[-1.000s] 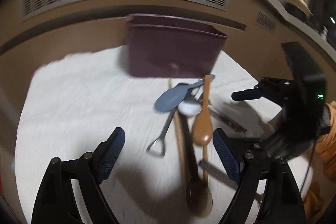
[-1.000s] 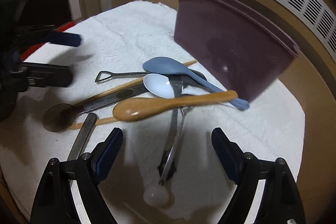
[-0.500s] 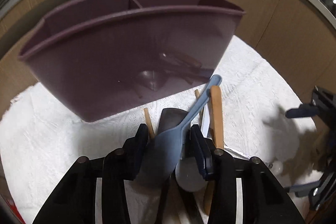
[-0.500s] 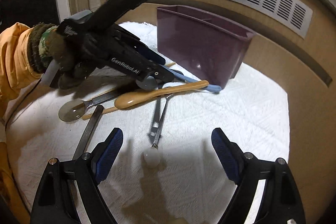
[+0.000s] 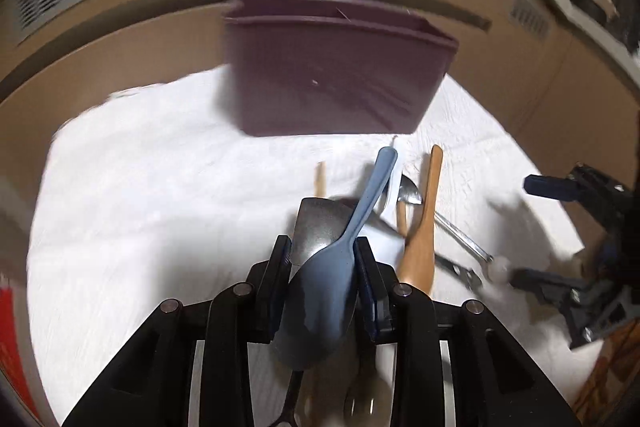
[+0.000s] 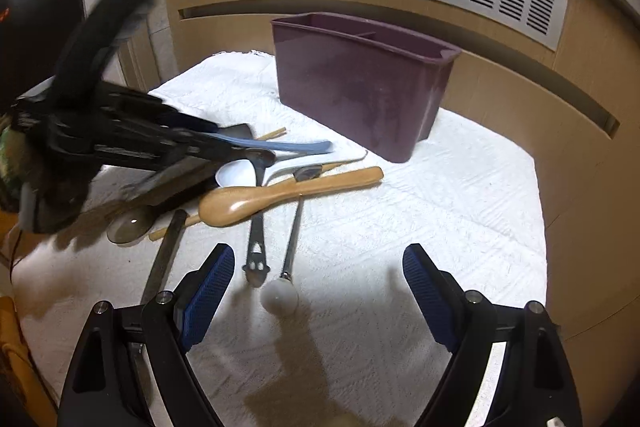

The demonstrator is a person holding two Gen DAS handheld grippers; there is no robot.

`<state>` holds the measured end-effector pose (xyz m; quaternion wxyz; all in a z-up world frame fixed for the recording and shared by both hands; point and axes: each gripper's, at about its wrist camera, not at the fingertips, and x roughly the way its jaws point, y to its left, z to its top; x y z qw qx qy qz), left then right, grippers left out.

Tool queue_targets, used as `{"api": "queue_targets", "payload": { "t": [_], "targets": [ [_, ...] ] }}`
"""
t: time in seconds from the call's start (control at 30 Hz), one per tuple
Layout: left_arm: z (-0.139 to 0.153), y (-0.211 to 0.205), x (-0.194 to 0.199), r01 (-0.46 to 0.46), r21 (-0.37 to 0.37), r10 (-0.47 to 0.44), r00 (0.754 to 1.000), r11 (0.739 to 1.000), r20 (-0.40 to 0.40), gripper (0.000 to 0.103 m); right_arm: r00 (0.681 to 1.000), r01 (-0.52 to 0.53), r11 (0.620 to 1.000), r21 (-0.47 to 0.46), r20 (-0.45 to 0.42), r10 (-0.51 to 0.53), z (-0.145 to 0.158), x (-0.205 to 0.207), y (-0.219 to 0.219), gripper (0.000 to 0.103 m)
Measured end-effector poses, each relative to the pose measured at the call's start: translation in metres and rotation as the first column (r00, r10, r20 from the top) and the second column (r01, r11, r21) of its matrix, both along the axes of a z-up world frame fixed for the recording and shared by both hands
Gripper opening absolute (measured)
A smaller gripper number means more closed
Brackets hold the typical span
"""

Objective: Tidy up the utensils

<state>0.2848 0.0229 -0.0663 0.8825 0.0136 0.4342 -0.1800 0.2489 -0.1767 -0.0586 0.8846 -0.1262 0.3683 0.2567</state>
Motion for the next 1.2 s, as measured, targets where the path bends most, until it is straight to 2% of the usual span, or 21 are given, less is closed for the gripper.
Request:
{"api": "queue_targets", "payload": {
  "t": [0.1, 0.27, 0.4, 0.53, 0.6, 0.73, 0.87, 0.93, 1.03, 1.1, 1.17, 1.2],
  "targets": [
    [0.013, 0.01, -0.03, -0.033, -0.028, 0.034, 0.998, 0.999, 0.054, 0.032, 1.0, -0.007, 1.0, -0.012, 0.004, 0.007, 0.002, -0.002, 0.01, 0.084],
    [0.023, 0.033, -0.058, -0.068, -0.131, 0.08, 0.993, 0.989, 0.084, 0.032, 1.0, 0.008, 1.0, -0.02, -0.007, -0.008, 0.004, 0.002, 0.027, 0.084],
    [0.034, 0.052, -0.071, -0.093, -0.237, 0.117, 0.989, 0.967, 0.09, 0.032, 1.0, 0.006, 0.999, -0.036, -0.015, -0.007, 0.003, -0.001, 0.045, 0.084],
    [0.047, 0.061, -0.077, -0.08, -0.316, 0.125, 0.984, 0.945, 0.126, 0.032, 0.999, -0.036, 0.998, -0.047, -0.011, 0.036, 0.005, -0.007, 0.066, 0.084],
    [0.053, 0.064, -0.078, -0.08, -0.328, 0.133, 0.981, 0.941, 0.144, 0.032, 0.999, -0.05, 0.998, -0.049, -0.014, 0.049, 0.005, -0.009, 0.072, 0.084],
    [0.06, 0.069, -0.079, -0.103, -0.36, 0.175, 0.969, 0.927, 0.172, 0.032, 0.994, -0.088, 0.996, -0.014, -0.073, 0.087, -0.002, -0.022, 0.091, 0.084],
    [0.068, 0.071, -0.091, -0.094, -0.404, 0.22, 0.935, 0.91, 0.279, 0.033, 0.988, -0.117, 0.993, 0.0, -0.101, 0.116, -0.014, -0.031, 0.11, 0.076],
    [0.067, 0.07, -0.089, -0.084, -0.416, 0.213, 0.938, 0.906, 0.275, 0.033, 0.988, -0.128, 0.991, -0.035, -0.092, 0.124, -0.02, -0.034, 0.12, 0.075],
    [0.064, 0.075, -0.085, -0.105, -0.422, 0.226, 0.941, 0.901, 0.25, 0.032, 0.997, -0.083, 0.99, -0.116, -0.005, 0.083, -0.019, -0.032, 0.12, 0.072],
    [0.065, 0.079, -0.087, -0.103, -0.437, 0.235, 0.936, 0.894, 0.261, 0.032, 0.999, -0.022, 0.992, -0.123, 0.033, 0.026, -0.014, -0.021, 0.108, 0.07],
    [0.066, 0.078, -0.089, -0.099, -0.432, 0.236, 0.931, 0.897, 0.278, 0.032, 1.0, 0.021, 0.994, -0.108, 0.012, -0.02, -0.012, -0.004, 0.095, 0.065],
    [0.065, 0.076, -0.089, -0.101, -0.42, 0.236, 0.929, 0.902, 0.284, 0.032, 0.999, 0.033, 0.994, -0.105, 0.0, -0.033, -0.013, 0.003, 0.092, 0.057]
  ]
}}
